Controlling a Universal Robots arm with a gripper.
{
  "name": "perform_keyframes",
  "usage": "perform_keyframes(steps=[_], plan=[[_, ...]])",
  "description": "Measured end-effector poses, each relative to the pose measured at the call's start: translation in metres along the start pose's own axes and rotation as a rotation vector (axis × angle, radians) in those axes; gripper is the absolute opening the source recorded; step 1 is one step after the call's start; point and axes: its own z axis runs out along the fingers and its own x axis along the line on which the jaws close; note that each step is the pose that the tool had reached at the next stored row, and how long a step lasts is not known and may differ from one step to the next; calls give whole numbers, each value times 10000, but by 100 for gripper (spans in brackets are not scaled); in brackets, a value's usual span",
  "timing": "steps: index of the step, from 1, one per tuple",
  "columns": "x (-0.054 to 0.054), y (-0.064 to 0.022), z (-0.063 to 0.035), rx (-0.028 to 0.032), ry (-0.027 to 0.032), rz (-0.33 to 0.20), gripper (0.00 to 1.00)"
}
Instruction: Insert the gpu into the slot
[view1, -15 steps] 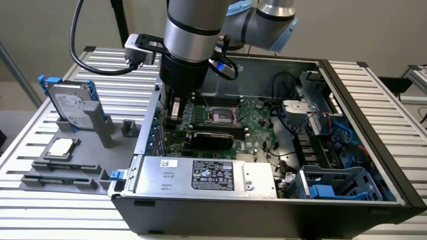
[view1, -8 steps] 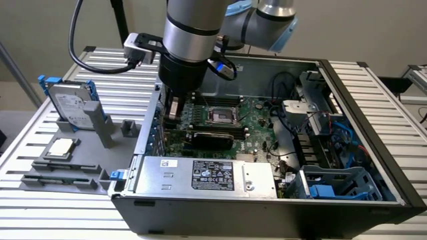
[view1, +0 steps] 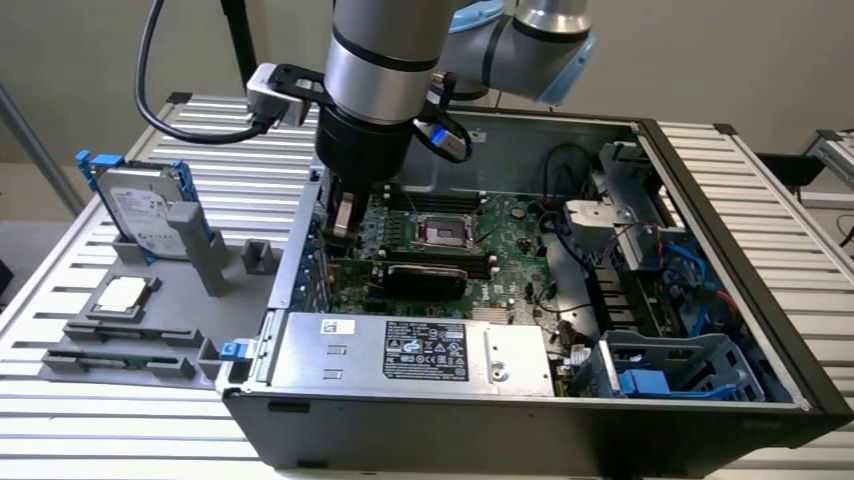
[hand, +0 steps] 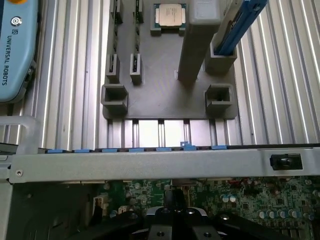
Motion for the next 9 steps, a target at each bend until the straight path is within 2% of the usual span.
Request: perform_keyframes(steps=[9], plan=[[-15, 4, 11, -34, -98, 442, 11]])
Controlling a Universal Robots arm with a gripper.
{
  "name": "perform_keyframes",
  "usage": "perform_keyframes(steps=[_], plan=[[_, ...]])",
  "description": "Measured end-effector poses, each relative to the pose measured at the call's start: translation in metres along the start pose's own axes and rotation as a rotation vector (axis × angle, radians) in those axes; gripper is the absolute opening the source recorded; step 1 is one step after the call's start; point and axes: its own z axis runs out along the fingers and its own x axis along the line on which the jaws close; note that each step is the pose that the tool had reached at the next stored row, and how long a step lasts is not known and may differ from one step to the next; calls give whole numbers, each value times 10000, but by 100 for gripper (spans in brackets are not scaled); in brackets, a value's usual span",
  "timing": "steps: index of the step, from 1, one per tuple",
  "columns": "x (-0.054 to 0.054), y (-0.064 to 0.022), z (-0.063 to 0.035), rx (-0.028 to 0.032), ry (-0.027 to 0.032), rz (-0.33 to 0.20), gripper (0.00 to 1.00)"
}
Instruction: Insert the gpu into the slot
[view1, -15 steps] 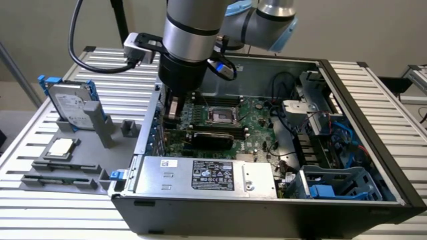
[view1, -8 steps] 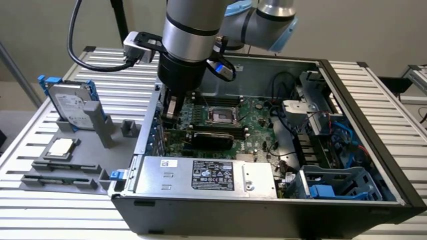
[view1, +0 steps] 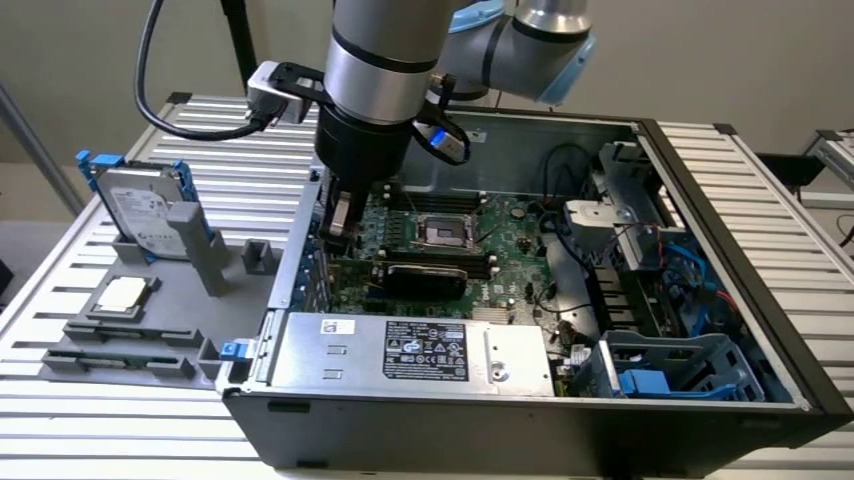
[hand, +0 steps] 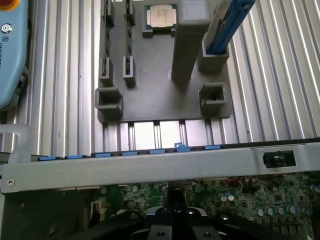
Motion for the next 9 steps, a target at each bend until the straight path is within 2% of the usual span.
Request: perform_keyframes(steps=[9], plan=[[-23, 6, 8, -15, -85, 364, 11]])
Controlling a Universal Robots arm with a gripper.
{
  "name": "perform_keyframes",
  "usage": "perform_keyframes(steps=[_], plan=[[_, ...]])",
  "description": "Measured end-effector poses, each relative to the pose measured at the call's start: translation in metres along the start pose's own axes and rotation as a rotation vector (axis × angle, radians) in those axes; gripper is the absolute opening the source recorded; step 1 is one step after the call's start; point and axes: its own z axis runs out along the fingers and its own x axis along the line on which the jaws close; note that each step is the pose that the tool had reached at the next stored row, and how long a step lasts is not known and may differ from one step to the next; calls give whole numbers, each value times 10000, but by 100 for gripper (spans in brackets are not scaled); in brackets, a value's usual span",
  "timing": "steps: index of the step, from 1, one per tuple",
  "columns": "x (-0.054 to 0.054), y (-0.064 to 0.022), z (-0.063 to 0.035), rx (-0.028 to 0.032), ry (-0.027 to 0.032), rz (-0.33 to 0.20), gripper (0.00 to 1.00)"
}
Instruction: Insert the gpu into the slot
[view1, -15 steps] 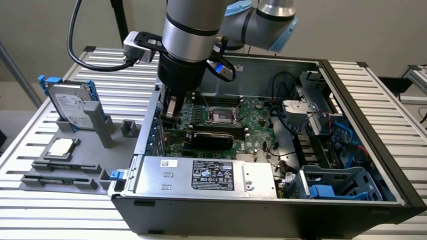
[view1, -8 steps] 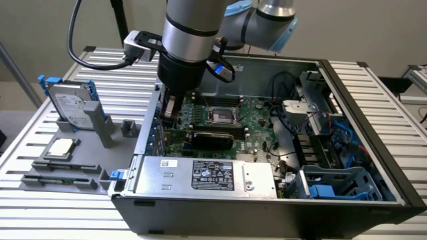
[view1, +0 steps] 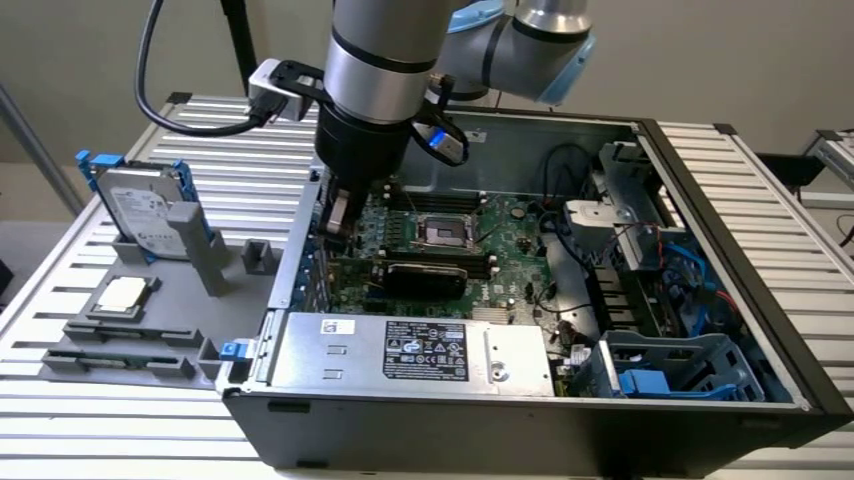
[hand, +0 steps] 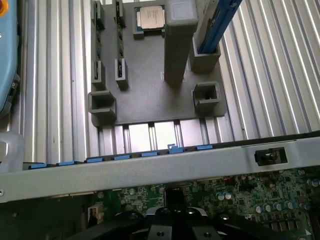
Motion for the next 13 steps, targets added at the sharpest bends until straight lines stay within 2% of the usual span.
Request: perform_keyframes(steps=[6, 13], plan=[[-16, 7, 2, -10, -31, 137, 11], [-29, 10, 2, -13, -34, 160, 11]])
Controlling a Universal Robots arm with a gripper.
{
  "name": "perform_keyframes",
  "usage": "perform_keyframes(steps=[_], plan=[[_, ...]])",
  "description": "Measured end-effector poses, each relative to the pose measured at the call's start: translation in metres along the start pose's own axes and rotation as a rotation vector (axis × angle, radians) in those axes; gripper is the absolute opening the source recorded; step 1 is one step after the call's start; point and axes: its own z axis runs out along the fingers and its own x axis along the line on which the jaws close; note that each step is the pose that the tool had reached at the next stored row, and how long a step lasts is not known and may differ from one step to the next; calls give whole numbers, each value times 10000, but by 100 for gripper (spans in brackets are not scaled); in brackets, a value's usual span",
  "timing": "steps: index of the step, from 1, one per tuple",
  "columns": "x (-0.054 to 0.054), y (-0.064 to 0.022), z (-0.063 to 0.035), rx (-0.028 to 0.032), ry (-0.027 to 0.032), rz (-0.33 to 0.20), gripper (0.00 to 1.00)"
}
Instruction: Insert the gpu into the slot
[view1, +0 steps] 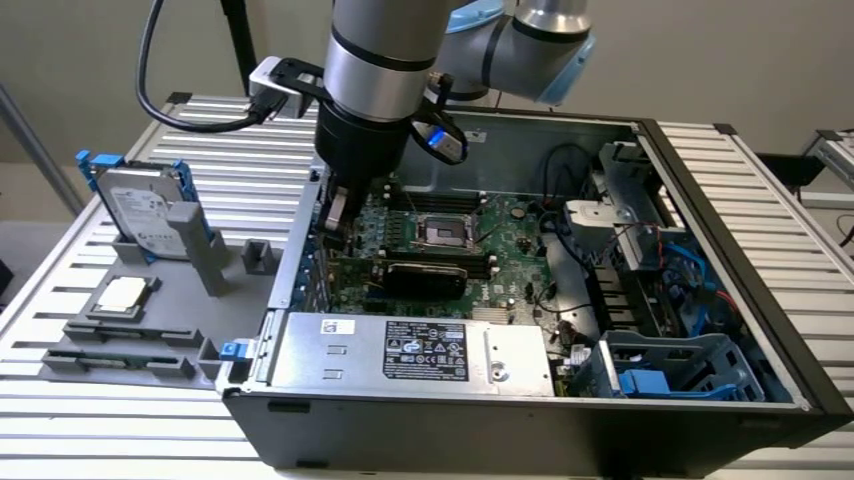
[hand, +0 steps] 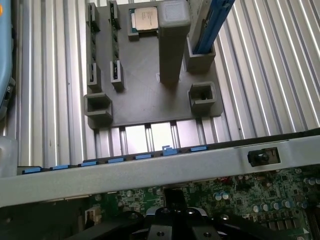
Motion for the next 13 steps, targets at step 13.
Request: perform_keyframes(steps=[13], plan=[[-5, 12, -4, -73, 21, 49, 11]])
